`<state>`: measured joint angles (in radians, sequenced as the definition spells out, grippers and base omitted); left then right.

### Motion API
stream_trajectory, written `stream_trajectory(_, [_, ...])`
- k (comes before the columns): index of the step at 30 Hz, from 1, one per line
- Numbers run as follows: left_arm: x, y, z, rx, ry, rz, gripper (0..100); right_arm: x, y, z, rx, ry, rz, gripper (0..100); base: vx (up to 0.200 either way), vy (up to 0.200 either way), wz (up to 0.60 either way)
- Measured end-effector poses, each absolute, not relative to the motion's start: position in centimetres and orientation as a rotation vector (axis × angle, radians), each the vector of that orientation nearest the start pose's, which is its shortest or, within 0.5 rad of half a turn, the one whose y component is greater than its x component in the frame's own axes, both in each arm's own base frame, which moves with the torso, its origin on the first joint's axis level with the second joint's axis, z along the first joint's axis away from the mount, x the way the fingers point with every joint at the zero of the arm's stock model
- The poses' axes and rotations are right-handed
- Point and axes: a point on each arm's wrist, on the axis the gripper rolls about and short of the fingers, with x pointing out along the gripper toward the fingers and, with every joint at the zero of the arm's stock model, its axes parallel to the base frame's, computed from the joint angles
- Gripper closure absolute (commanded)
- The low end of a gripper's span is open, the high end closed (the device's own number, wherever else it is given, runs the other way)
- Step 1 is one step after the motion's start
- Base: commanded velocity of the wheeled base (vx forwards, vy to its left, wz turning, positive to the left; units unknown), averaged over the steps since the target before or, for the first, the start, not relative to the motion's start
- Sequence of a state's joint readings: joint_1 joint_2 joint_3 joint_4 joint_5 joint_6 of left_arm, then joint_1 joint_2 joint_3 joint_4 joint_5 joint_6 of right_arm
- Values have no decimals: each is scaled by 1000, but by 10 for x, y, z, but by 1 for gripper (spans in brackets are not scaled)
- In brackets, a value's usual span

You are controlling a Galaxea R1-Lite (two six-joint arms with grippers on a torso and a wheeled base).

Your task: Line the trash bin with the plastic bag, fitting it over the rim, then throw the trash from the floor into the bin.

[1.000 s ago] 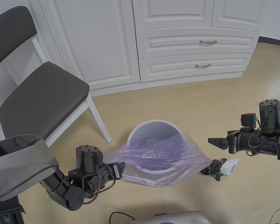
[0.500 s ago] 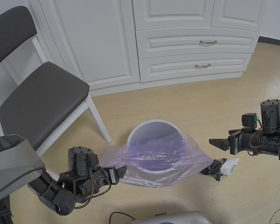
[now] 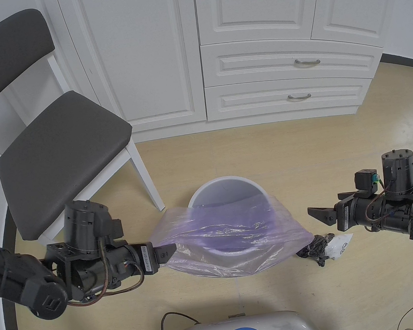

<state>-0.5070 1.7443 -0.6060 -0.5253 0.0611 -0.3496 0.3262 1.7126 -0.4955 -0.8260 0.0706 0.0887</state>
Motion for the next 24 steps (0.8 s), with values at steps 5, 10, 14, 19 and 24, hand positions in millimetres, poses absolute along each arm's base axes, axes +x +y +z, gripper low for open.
stream_trajectory(5, [226,-125,131,-191,607,-331,0,247,109,120,-10,387,426,0,0,0,0])
stream_trajectory(10, [216,-120,143,-205,567,-337,0,246,132,118,-162,349,515,0,0,0,0])
stream_trajectory(14, [212,-117,147,-211,548,-340,0,250,147,108,-339,328,584,0,0,0,0])
stream_trajectory(19, [208,-115,146,-209,548,-337,0,266,163,84,-472,341,630,0,0,0,0])
stream_trajectory(24, [207,-114,143,-205,553,-326,0,289,181,58,-489,325,641,0,0,0,0])
